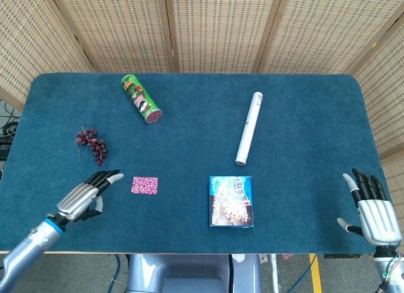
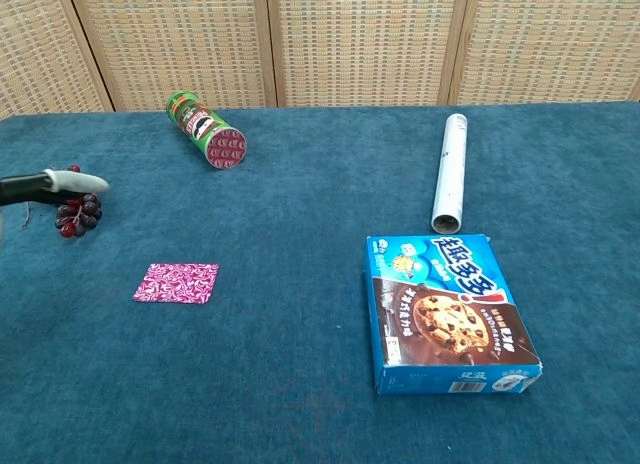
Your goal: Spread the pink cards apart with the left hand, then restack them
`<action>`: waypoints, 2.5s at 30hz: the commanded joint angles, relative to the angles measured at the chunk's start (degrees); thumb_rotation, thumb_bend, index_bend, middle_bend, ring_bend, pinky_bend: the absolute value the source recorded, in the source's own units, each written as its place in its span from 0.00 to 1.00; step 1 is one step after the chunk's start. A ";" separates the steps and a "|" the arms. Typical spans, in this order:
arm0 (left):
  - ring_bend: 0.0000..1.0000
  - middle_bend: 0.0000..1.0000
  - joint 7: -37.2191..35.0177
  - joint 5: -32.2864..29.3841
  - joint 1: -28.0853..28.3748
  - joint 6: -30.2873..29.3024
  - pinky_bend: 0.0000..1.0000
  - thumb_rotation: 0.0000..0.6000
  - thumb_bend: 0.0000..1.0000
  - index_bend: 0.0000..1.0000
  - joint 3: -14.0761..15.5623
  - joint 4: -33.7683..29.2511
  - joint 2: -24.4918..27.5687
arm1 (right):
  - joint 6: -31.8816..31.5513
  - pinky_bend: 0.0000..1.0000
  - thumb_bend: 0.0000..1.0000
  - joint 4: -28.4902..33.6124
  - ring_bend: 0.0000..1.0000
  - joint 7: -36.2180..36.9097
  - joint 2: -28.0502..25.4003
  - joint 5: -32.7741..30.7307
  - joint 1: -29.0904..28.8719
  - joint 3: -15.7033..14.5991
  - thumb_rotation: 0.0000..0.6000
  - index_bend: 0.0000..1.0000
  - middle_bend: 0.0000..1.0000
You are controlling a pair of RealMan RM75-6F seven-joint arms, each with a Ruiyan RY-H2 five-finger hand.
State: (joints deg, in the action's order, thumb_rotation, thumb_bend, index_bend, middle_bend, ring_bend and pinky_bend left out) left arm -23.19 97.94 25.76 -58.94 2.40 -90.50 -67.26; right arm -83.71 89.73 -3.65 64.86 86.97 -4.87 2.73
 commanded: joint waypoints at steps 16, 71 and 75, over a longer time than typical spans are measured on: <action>0.00 0.00 2.09 -7.48 8.79 13.98 0.00 1.00 1.00 0.00 -0.25 -1.42 -6.74 | 0.63 0.00 0.00 0.20 0.00 0.70 -0.38 -0.28 -0.16 -0.11 1.00 0.00 0.00; 0.00 0.00 -3.05 -19.43 9.29 17.91 0.00 1.00 1.00 0.00 -2.31 8.35 -6.64 | 1.00 0.00 0.00 0.62 0.00 1.25 -0.67 -0.55 -0.25 -0.22 1.00 0.00 0.00; 0.00 0.00 -6.22 -15.84 8.25 13.55 0.00 1.00 1.00 0.00 -2.67 5.25 -4.64 | 1.06 0.00 0.00 0.69 0.00 1.22 -0.72 -0.53 -0.28 -0.24 1.00 0.00 0.00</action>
State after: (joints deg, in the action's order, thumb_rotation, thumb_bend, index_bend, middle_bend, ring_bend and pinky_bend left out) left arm -27.67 80.23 34.76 -43.44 0.10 -83.55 -73.17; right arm -82.65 90.42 -2.43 64.13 86.45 -5.15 2.49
